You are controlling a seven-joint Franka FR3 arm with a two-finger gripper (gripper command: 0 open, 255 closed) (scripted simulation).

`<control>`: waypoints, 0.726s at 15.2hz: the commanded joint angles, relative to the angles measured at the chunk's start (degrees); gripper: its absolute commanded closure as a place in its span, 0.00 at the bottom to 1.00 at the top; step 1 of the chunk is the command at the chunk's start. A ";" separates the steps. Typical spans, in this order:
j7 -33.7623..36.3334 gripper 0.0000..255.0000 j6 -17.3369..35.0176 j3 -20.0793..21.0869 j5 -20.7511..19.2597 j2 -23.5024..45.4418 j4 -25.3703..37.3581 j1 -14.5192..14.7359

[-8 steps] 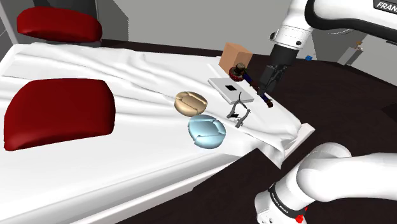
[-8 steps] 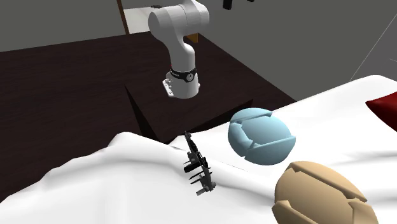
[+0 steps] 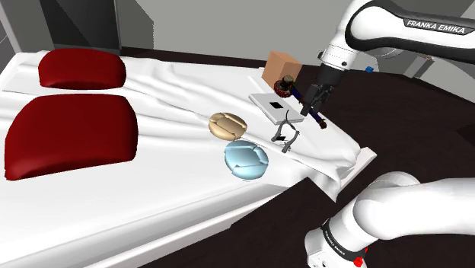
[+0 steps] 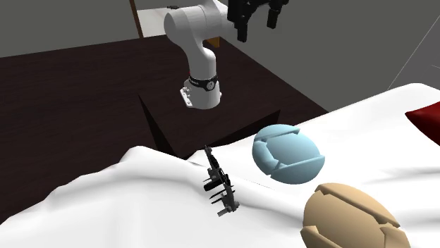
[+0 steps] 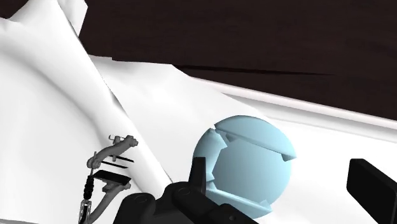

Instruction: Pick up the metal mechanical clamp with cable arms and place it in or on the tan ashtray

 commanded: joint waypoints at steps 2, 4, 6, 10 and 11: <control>-2.50 0.00 4.72 -3.29 -0.04 3.61 -0.55 -1.19; -4.21 0.00 7.80 -5.43 0.27 6.37 -0.65 -1.82; -6.04 0.00 10.78 -7.57 0.86 9.40 -0.47 -2.34; -10.17 0.00 16.30 -11.83 3.07 16.22 0.77 -3.02; -11.32 0.00 17.55 -12.88 3.88 18.08 1.26 -3.14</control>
